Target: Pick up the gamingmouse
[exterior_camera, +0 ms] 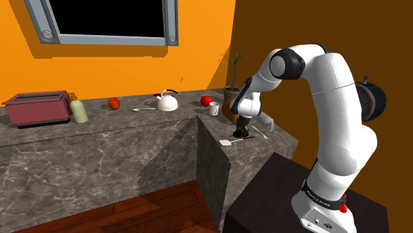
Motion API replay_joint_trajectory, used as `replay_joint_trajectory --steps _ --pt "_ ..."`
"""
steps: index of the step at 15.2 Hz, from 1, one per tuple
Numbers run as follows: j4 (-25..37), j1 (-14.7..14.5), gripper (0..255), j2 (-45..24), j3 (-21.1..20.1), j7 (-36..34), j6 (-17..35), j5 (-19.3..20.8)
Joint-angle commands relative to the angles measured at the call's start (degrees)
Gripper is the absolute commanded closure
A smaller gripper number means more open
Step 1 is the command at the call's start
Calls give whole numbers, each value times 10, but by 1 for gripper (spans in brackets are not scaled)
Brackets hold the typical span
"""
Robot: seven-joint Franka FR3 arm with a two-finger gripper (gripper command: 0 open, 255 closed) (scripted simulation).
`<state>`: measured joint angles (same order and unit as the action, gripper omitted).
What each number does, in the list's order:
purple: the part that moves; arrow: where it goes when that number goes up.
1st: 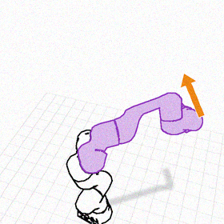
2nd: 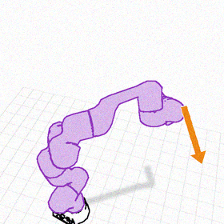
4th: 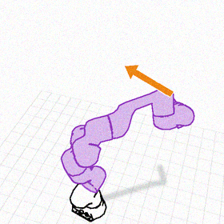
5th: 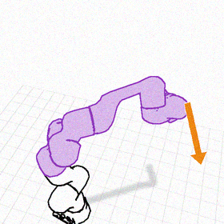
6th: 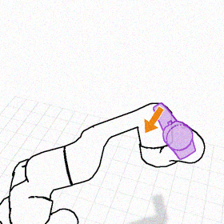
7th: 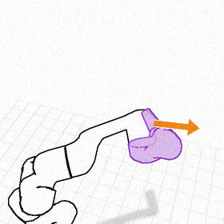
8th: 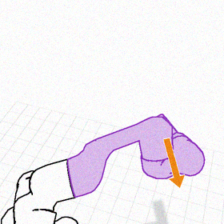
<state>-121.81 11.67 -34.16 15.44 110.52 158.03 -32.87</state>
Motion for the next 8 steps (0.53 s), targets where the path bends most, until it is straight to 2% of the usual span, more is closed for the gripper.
replay_joint_trajectory --steps 1,8 --pt "-6 -7 255 15 10 -7 -10 9" --pt "-17 -25 255 51 34 -27 -35 33"
